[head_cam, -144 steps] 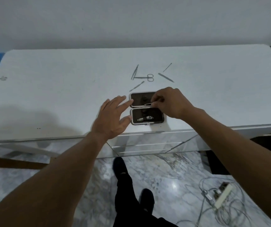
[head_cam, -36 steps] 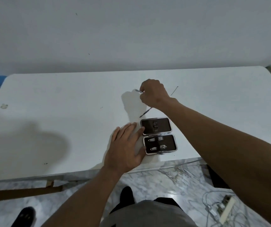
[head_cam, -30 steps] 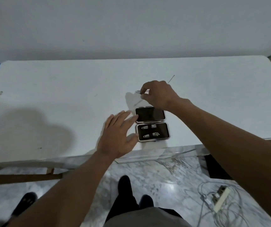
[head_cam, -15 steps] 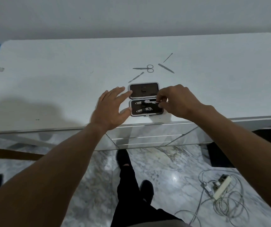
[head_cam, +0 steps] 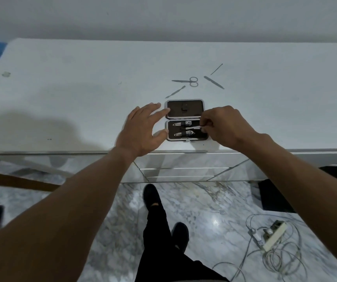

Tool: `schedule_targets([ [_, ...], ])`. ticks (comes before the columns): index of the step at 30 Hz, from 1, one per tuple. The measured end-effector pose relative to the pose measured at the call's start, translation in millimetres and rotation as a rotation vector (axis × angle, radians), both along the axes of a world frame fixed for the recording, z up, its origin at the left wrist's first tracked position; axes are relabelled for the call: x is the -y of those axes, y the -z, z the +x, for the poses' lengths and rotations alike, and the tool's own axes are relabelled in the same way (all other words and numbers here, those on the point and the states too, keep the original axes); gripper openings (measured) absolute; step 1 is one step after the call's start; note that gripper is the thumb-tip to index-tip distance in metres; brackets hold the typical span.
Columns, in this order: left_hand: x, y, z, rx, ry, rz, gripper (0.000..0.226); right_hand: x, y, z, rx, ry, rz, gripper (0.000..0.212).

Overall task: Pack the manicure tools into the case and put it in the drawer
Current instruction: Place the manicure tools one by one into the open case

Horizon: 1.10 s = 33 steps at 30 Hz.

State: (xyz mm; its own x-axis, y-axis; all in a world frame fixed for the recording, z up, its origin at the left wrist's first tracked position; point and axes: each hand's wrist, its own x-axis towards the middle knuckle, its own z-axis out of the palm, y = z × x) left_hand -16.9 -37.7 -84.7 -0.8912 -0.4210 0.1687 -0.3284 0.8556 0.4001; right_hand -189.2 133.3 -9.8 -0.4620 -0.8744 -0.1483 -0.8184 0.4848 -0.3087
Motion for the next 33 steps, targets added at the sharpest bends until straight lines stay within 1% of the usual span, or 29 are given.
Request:
schedule_targets([
  [11, -0.2, -0.5, -0.3, -0.005, -0.005, 0.016, 0.06, 3.6, -5.6, -3.6, -0.021, 0.036, 0.009, 0.009],
  [16, 0.3, 0.6, 0.3, -0.009, -0.008, 0.017, 0.059, 8.4, -4.3, 1.7, -0.021, -0.006, 0.005, 0.012],
  [25, -0.1, -0.6, 0.4, -0.006, -0.008, 0.015, 0.059, 7.2, -6.4, 1.5, -0.044, -0.003, 0.028, 0.014],
  [29, -0.3, 0.3, 0.4, -0.005, -0.005, 0.009, 0.059, 6.3, -9.0, -3.3, -0.041, 0.032, 0.014, 0.014],
  [33, 0.3, 0.8, 0.0, -0.007, -0.003, 0.009, 0.059, 11.5, -9.9, -9.2, -0.083, 0.126, -0.047, 0.015],
])
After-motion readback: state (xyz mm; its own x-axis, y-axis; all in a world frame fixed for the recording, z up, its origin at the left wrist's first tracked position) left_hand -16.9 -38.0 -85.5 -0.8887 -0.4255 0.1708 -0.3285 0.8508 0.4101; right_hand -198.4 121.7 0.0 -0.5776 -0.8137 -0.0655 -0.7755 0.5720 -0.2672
